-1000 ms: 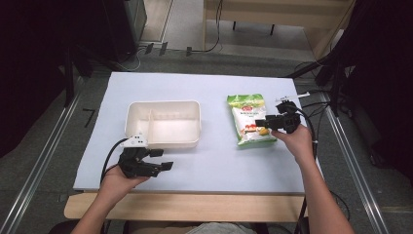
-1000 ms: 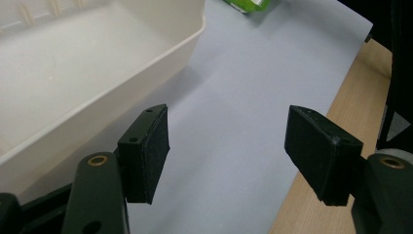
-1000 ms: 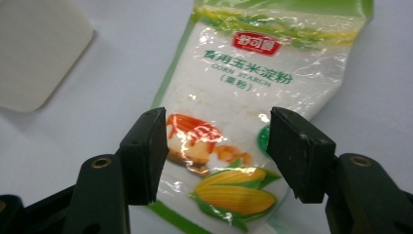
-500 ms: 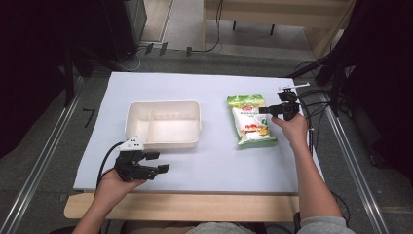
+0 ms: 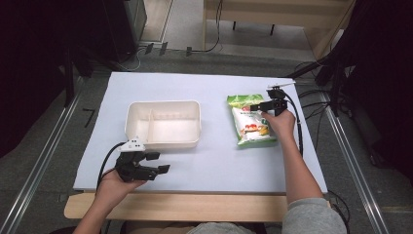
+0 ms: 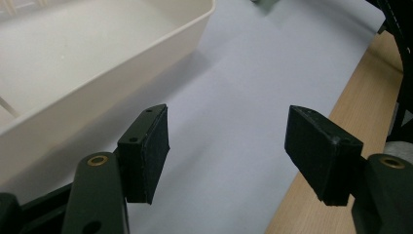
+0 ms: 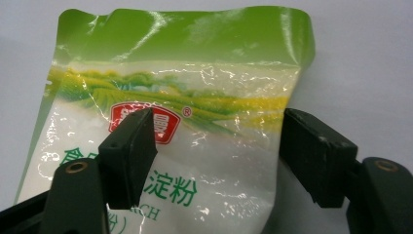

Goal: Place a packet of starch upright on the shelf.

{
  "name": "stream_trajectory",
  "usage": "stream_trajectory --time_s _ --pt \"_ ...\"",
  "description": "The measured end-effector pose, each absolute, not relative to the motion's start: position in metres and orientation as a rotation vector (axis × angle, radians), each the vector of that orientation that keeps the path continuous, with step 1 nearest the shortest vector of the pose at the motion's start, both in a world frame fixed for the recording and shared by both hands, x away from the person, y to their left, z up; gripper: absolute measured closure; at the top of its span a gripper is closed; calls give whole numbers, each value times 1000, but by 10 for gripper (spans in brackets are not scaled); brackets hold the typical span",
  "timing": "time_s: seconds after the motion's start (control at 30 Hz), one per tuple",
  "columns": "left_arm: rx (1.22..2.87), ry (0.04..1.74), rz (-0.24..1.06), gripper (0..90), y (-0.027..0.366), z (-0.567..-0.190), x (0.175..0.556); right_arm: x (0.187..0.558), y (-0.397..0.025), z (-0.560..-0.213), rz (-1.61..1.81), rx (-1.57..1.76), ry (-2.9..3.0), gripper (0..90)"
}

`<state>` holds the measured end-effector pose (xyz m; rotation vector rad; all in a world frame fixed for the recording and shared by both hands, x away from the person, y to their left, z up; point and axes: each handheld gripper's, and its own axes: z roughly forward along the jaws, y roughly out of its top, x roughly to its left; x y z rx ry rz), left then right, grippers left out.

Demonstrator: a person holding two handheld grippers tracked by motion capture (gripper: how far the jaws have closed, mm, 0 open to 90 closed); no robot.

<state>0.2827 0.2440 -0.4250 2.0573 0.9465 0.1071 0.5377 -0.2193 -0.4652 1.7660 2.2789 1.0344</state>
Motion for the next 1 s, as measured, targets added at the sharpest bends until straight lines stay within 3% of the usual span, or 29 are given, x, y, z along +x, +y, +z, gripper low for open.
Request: stream_trajectory --time_s 0.2,0.47,0.6,1.0 --pt "2066 942 95 333 241 -426 282 535 -206 -465 1013 1683 2338 371" --pt "2060 950 92 333 241 -427 284 530 -199 -463 932 1697 2311 606" --pt "2066 949 91 333 241 -427 284 527 -200 -463 925 1722 2299 787" --pt "2066 950 91 333 242 -426 284 526 -202 -460 976 1763 2296 871"
